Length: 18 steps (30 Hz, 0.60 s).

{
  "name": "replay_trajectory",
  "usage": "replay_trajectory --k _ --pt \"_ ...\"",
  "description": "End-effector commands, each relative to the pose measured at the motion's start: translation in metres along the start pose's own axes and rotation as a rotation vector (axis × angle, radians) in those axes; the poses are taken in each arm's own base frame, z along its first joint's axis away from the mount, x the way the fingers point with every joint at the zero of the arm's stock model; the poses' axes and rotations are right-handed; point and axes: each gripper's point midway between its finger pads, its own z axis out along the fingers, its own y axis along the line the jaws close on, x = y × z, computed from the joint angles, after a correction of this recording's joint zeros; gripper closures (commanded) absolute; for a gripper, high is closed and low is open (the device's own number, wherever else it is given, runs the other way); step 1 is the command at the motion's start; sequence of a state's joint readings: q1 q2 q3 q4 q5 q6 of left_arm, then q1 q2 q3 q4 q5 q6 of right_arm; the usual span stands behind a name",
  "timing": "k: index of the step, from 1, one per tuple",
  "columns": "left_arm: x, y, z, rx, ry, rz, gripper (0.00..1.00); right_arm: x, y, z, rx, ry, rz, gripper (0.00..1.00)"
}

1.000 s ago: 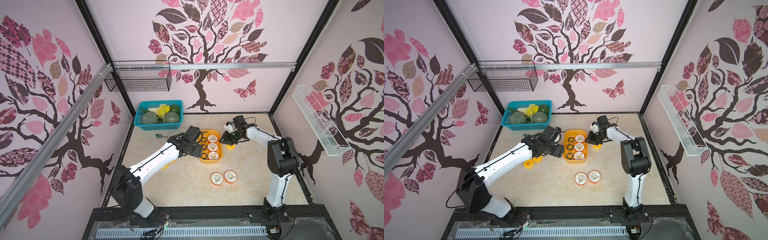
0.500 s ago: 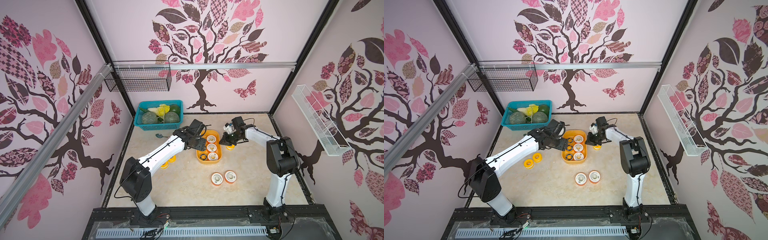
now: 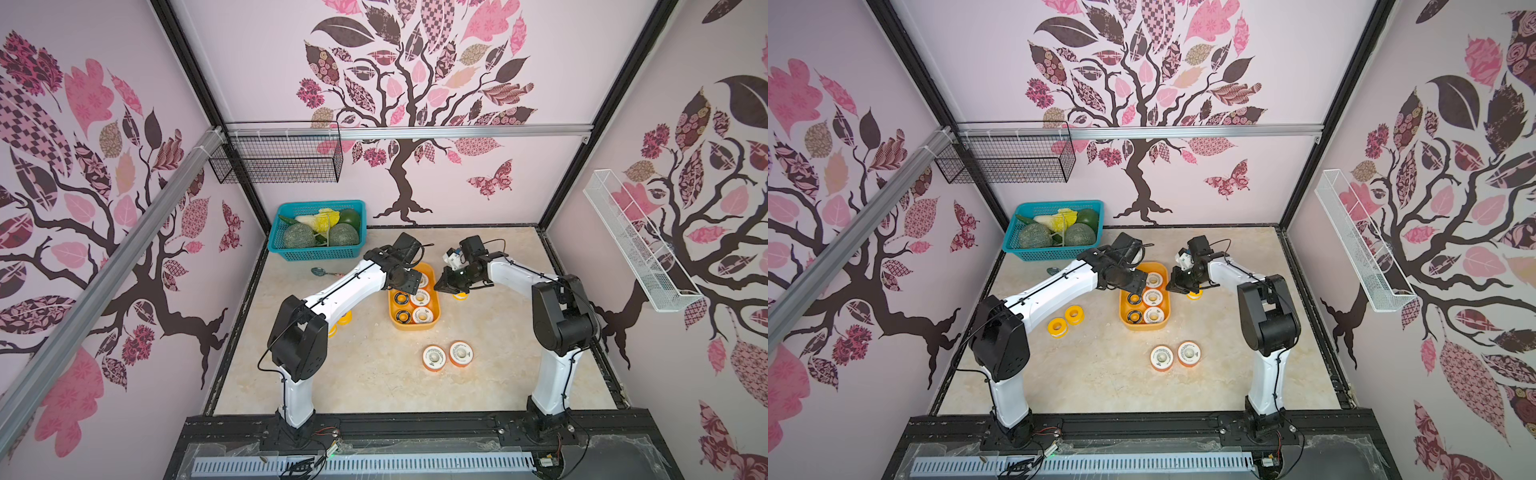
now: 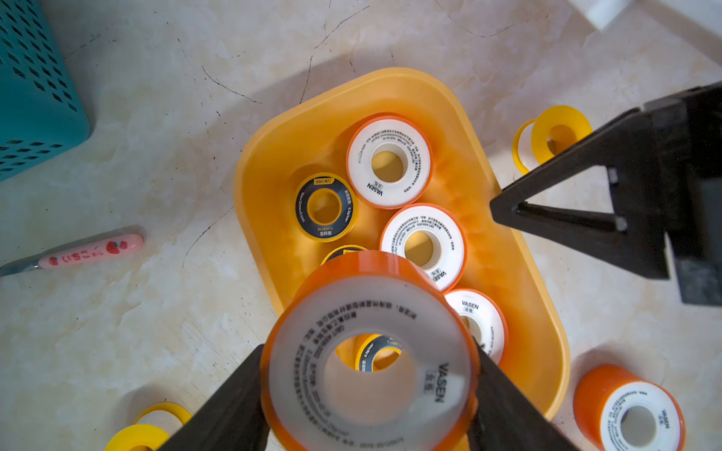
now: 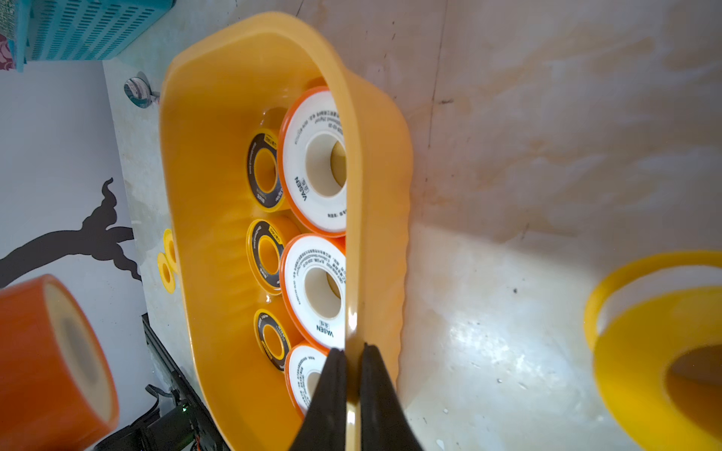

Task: Put the sealing tape into the storage box
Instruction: Move the storage box to the center of the board.

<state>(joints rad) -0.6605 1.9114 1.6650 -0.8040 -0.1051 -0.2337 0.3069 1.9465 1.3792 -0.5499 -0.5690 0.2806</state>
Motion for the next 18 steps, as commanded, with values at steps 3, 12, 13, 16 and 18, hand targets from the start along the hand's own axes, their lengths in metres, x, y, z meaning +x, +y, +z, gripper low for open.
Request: replay_trajectory --k 3,12,13,16,18 --pt "-0.008 0.002 0.013 -0.016 0.001 0.006 0.34 0.015 0.001 -0.002 0.032 0.011 0.034 0.89" --pt "-0.014 -0.003 0.039 -0.017 0.019 0.007 0.34 0.018 0.003 -0.003 0.023 -0.003 0.059 0.87" --pt "-0.014 -0.002 0.044 -0.025 0.023 0.007 0.34 0.018 0.004 -0.003 0.022 -0.002 0.064 0.87" --pt "-0.019 -0.001 0.052 -0.042 0.022 0.003 0.34 0.019 0.004 -0.003 0.021 -0.003 0.069 0.86" --pt "-0.022 -0.001 0.056 -0.048 0.02 -0.001 0.34 0.02 0.004 -0.002 0.017 -0.001 0.073 0.86"
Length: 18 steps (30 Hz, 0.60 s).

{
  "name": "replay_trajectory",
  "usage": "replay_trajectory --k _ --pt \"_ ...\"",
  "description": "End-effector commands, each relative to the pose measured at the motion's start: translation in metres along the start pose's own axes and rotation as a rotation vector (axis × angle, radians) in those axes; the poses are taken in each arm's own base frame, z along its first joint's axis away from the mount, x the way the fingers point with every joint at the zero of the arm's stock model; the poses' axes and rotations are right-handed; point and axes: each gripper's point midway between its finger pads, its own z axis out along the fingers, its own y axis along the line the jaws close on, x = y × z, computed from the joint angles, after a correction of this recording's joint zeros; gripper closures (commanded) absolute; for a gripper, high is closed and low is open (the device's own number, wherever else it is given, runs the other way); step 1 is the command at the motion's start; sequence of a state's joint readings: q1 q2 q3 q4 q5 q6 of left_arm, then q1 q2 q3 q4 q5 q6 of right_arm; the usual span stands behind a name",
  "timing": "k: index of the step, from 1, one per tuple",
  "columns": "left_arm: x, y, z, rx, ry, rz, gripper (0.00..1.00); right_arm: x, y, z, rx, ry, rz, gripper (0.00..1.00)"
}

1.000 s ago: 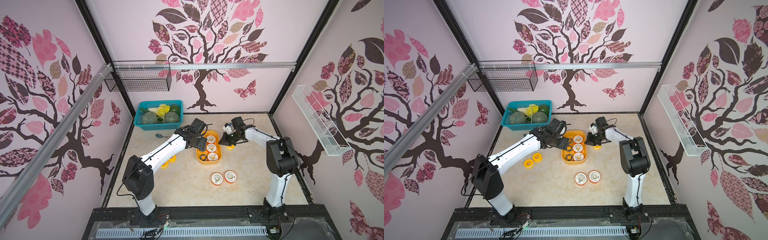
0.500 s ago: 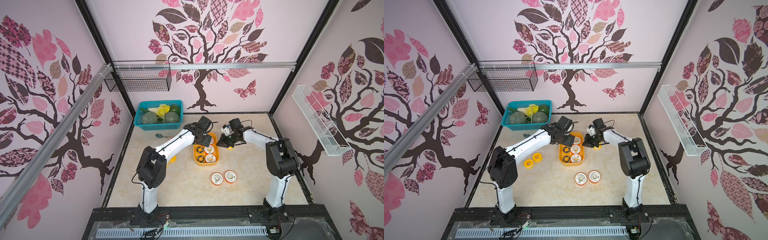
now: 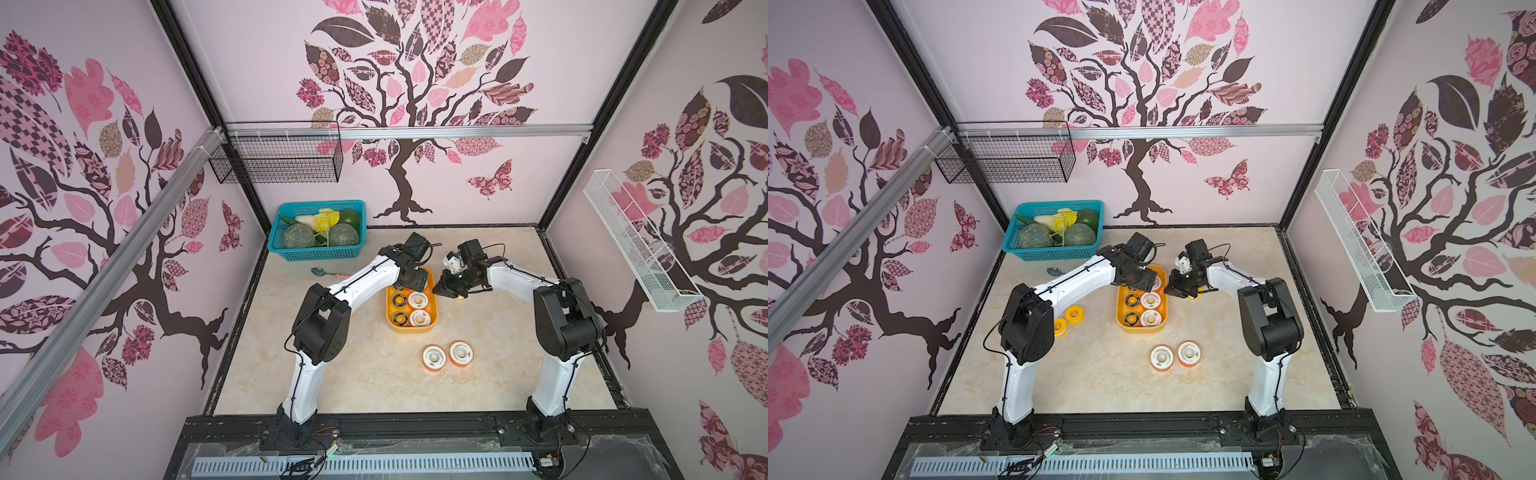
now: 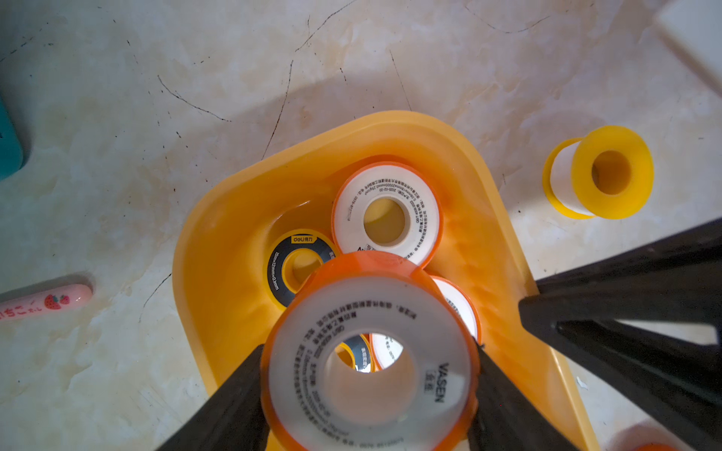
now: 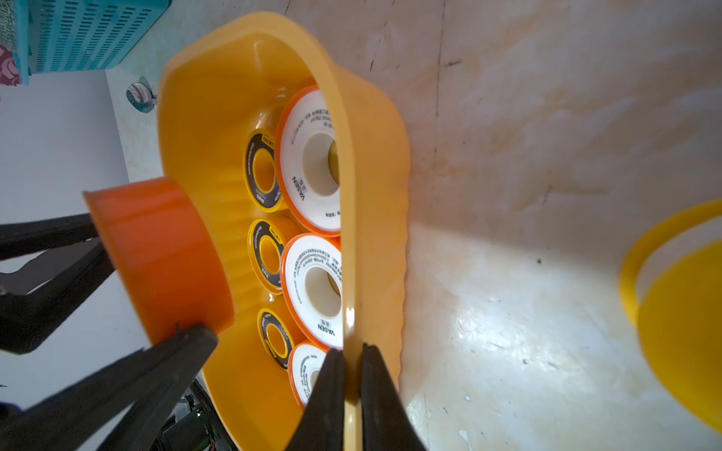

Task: Put the sealing tape into the storage box
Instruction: Move the storage box to the center of the board, then place the sealing tape in the storage box.

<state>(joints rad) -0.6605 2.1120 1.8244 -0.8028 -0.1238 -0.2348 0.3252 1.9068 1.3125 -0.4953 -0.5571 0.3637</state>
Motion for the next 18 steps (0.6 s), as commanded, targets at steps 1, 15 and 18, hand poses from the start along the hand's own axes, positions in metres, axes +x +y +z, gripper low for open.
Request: replay_trajectory --k 1,15,18 --pt "-0.011 0.003 0.007 -0.019 -0.017 -0.005 0.34 0.01 0.001 -0.004 0.019 0.011 0.019 0.86" --pt "-0.018 -0.006 0.031 0.004 0.004 -0.01 0.34 0.01 0.006 -0.007 0.008 0.01 0.015 0.83" --pt "-0.018 -0.007 0.034 0.01 0.008 -0.012 0.34 0.01 0.006 -0.007 0.01 0.009 0.014 0.85"
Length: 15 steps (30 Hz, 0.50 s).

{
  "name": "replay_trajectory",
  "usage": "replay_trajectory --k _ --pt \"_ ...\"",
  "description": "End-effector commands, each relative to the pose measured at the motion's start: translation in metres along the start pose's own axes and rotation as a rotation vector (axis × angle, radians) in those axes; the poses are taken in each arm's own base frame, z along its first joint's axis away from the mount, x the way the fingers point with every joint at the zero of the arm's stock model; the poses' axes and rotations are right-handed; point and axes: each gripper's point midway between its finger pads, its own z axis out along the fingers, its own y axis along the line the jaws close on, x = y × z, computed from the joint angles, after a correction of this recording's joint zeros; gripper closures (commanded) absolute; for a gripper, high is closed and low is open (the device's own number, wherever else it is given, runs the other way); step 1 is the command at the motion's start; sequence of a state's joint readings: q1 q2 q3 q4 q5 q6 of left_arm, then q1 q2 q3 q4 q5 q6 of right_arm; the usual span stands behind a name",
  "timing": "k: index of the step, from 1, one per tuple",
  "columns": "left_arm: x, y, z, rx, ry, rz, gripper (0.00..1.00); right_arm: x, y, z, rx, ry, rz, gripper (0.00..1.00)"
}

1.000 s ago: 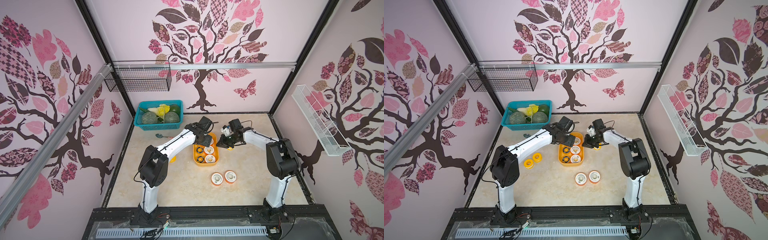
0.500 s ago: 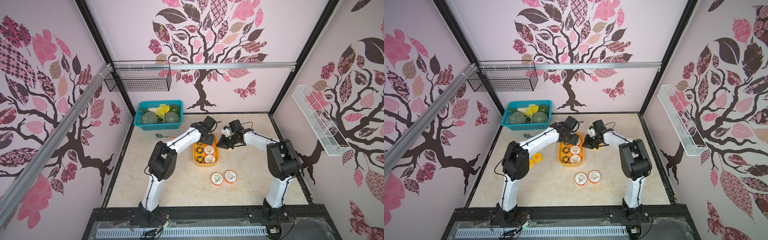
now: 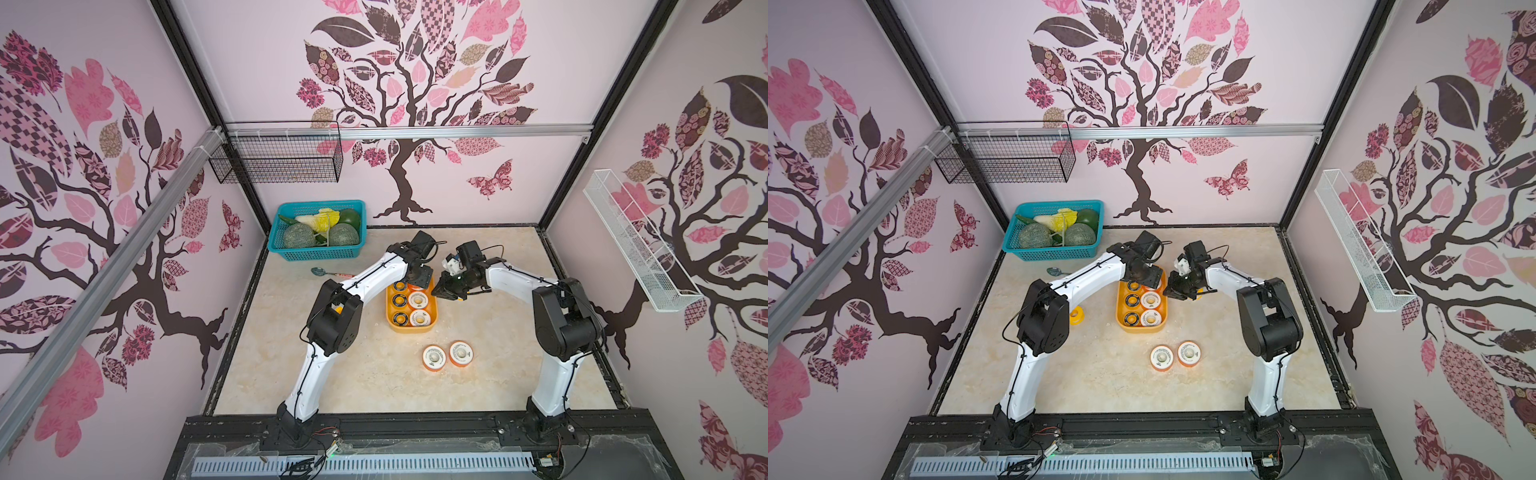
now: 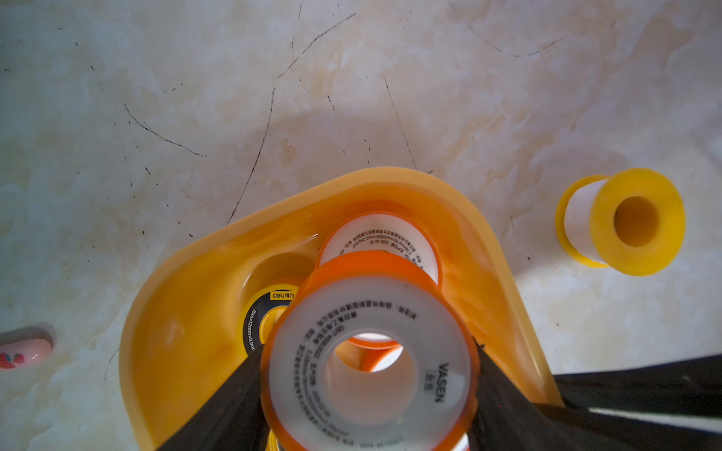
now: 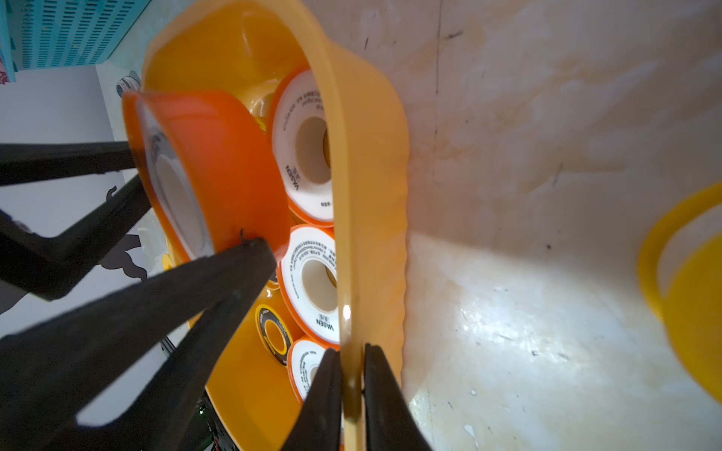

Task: Put the sealing tape into the storage box
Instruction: Place the sealing tape in the storage box.

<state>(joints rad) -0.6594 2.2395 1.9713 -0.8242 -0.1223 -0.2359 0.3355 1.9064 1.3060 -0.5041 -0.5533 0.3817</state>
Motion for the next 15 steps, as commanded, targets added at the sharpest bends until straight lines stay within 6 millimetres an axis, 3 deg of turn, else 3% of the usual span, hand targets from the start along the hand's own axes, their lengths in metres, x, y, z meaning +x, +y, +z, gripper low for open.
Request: replay_trajectory --k 1,15 --pt "-0.002 -0.001 0.01 0.01 0.009 -0.009 0.34 0.004 0.005 -0.011 0.003 -0.006 -0.003 0.85" --pt "0.001 -0.002 0.021 0.009 0.028 -0.006 0.34 0.006 0.005 -0.011 0.003 -0.001 -0.006 0.84"
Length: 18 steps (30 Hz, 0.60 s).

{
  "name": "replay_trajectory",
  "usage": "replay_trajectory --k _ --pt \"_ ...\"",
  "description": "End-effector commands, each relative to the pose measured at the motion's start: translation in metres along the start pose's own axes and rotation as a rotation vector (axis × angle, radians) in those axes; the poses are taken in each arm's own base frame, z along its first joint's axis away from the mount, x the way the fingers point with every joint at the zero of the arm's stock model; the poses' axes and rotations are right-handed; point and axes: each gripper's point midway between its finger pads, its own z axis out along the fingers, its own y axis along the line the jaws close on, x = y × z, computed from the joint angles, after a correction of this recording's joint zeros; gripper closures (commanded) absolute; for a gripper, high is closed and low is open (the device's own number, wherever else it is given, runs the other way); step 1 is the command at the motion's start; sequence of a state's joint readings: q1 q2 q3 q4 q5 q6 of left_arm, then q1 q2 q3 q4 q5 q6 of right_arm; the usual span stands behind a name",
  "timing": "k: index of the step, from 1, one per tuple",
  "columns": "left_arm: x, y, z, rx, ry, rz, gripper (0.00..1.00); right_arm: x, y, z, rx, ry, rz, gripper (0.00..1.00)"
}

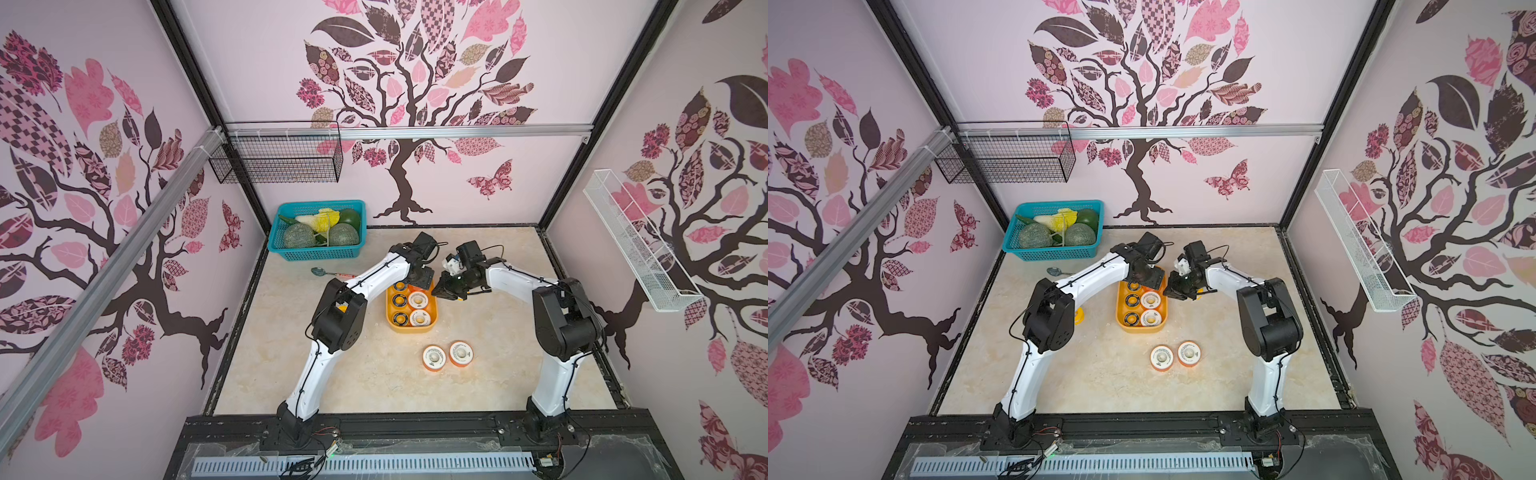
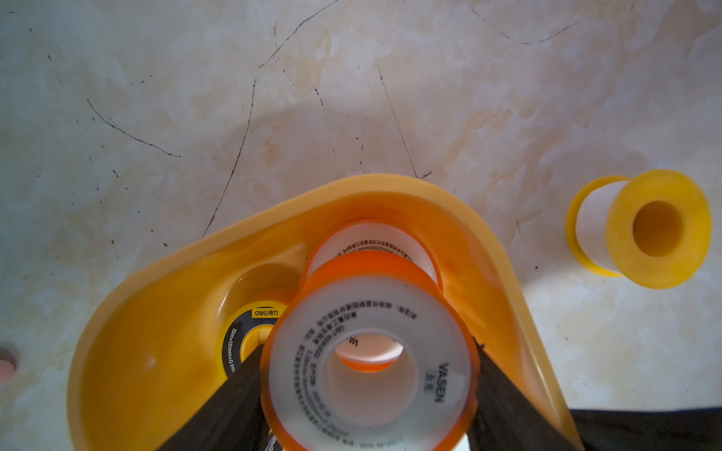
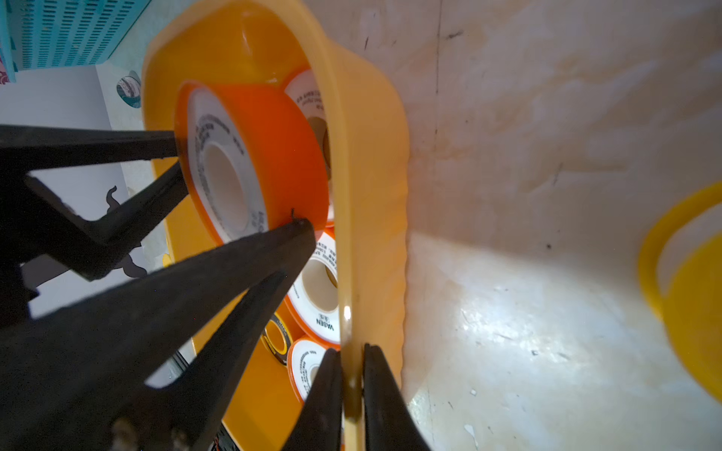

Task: Put the sealing tape into the storage box
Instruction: Place the sealing tape in the storage box.

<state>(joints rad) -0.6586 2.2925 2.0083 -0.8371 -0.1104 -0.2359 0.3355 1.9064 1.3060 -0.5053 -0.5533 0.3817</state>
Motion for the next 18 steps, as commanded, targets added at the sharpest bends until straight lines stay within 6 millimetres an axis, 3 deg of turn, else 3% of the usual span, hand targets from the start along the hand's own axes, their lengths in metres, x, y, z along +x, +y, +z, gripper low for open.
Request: replay_trajectory --k 1,18 --pt "-0.003 0.0 0.006 0.006 -0.001 -0.008 0.33 0.005 0.006 -0.011 0.0 -0.003 -0.008 0.84" --pt "-0.006 -0.003 0.016 0.012 0.006 -0.011 0.32 0.008 0.006 -0.011 0.003 0.011 -0.012 0.84"
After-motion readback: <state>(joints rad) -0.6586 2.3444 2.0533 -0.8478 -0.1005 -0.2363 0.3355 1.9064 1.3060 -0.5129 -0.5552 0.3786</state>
